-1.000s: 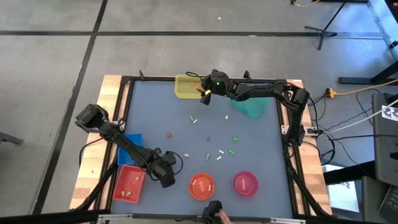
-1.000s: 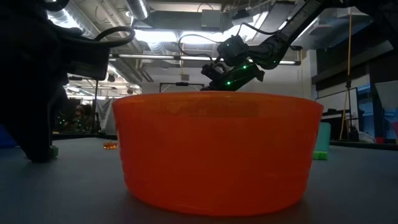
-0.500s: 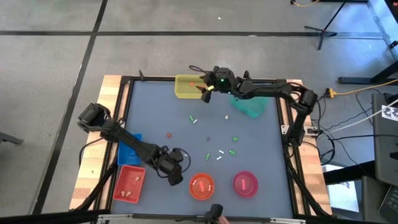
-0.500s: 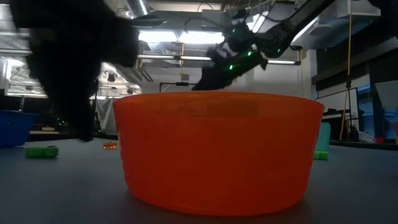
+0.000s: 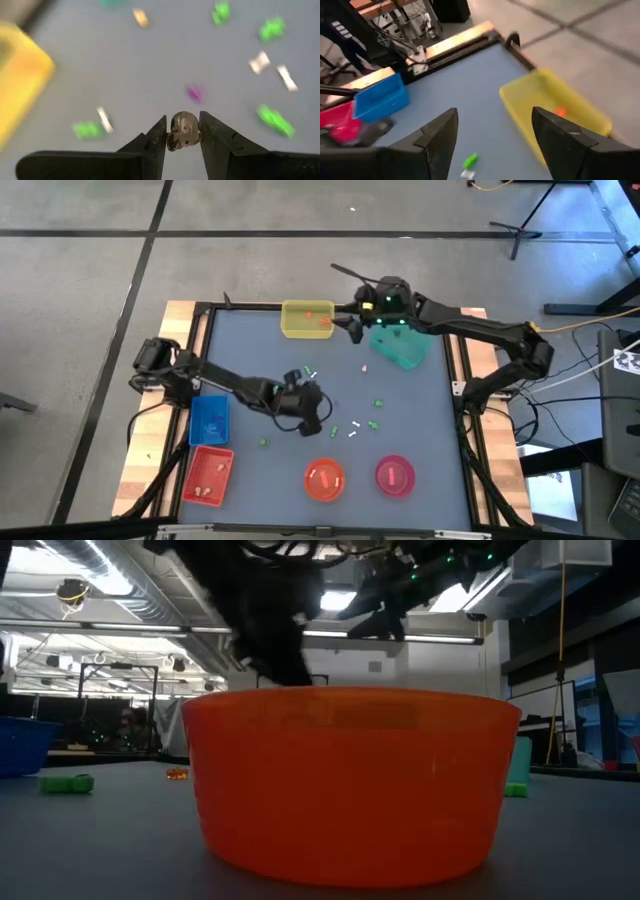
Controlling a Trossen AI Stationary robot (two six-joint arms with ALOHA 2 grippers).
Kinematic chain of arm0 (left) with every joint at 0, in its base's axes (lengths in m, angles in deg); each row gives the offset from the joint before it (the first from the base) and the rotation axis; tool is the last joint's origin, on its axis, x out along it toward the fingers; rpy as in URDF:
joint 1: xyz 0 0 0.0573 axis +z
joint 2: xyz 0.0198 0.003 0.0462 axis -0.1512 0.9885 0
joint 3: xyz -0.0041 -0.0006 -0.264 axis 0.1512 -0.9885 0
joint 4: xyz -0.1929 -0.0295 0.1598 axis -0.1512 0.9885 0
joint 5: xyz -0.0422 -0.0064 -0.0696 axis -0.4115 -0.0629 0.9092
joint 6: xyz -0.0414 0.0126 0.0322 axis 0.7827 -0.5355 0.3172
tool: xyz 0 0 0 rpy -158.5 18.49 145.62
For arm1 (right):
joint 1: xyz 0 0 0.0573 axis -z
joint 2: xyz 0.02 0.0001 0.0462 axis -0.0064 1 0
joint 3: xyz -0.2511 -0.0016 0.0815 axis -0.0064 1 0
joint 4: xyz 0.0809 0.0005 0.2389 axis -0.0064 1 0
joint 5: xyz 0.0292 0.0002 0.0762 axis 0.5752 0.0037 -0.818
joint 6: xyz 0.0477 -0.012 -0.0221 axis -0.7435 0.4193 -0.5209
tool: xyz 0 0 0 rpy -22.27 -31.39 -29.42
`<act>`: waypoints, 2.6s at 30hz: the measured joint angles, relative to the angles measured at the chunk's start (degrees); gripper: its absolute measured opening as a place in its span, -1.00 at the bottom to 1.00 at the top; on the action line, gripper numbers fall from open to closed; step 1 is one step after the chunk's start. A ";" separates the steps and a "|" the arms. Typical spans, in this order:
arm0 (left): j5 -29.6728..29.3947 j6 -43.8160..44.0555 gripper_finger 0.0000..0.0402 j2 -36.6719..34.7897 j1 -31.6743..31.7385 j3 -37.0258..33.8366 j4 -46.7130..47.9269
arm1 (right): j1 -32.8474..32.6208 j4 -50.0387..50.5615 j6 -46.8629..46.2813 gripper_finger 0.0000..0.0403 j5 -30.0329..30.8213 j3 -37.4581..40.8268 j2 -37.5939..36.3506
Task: Sort Halloween decoration
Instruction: Put the black skull toy into the light blue bin
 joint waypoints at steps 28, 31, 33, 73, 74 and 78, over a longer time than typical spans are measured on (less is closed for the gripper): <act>-2.13 -32.46 -0.61 -0.09 12.23 0.06 -34.42 | -0.01 20.27 -23.17 0.25 -18.77 0.00 -2.10; -1.84 -32.44 -0.61 -0.09 13.20 0.06 -35.57 | 0.00 18.99 -23.16 0.25 -18.71 0.00 -2.10; -1.78 -32.44 -0.61 -0.09 13.61 0.06 -36.22 | 0.00 18.24 -23.16 0.25 -18.48 0.00 -2.10; 2.68 -35.37 -0.61 -0.15 16.12 0.06 -44.62 | 0.00 13.59 -25.13 -0.33 -18.65 -0.07 -2.10; 2.82 -35.37 -0.61 -0.15 16.29 0.06 -44.63 | 0.00 13.57 -25.13 -0.35 -18.91 -0.07 -2.10; 3.19 -35.32 -0.61 -0.15 16.78 0.06 -44.60 | 0.00 13.34 -25.13 -0.43 -18.92 -0.07 -2.10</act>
